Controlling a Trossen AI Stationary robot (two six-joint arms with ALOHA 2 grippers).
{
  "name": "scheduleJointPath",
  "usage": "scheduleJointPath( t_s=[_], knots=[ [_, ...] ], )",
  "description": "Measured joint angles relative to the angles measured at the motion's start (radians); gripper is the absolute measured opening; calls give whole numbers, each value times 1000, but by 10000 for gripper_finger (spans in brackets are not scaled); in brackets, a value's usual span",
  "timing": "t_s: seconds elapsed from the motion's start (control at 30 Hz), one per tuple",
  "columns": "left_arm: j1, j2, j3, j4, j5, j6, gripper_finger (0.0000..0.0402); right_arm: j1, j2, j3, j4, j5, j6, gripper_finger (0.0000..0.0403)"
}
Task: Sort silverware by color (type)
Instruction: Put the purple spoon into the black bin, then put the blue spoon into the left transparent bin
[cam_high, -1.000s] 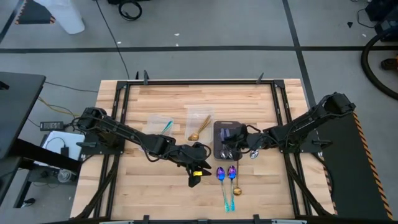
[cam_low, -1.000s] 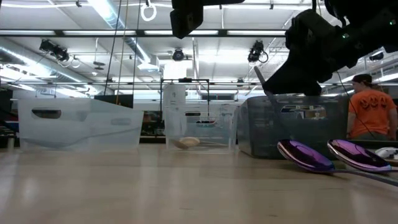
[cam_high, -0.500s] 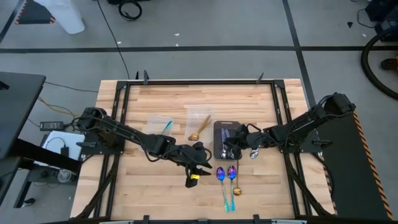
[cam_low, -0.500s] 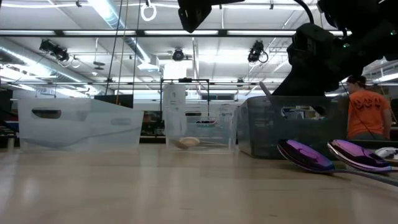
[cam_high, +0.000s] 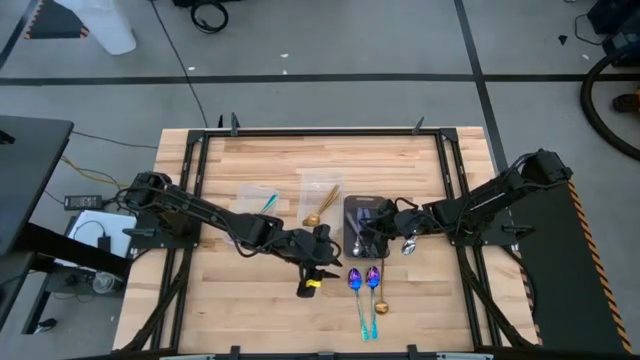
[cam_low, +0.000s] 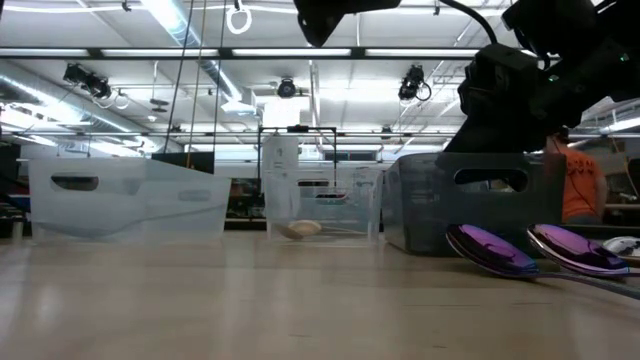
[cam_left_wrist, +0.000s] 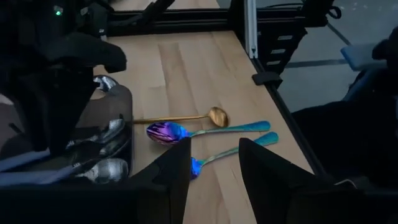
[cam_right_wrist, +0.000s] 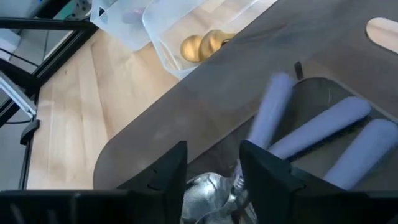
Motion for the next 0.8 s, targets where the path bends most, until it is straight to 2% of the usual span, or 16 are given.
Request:
scheduleJointPath(
  t_s=[0.23, 0.57, 0.8],
  knots=[
    [0, 0, 0, 0, 0, 81, 144, 0, -3, 0, -1, 1, -24, 191],
    [-1, 0, 0, 0, 0, 214, 144, 2, -80, 0, -5, 4, -79, 194],
    [-25, 21, 0, -4, 0, 348, 144, 24, -178, 0, -91, 37, -105, 194]
  ],
)
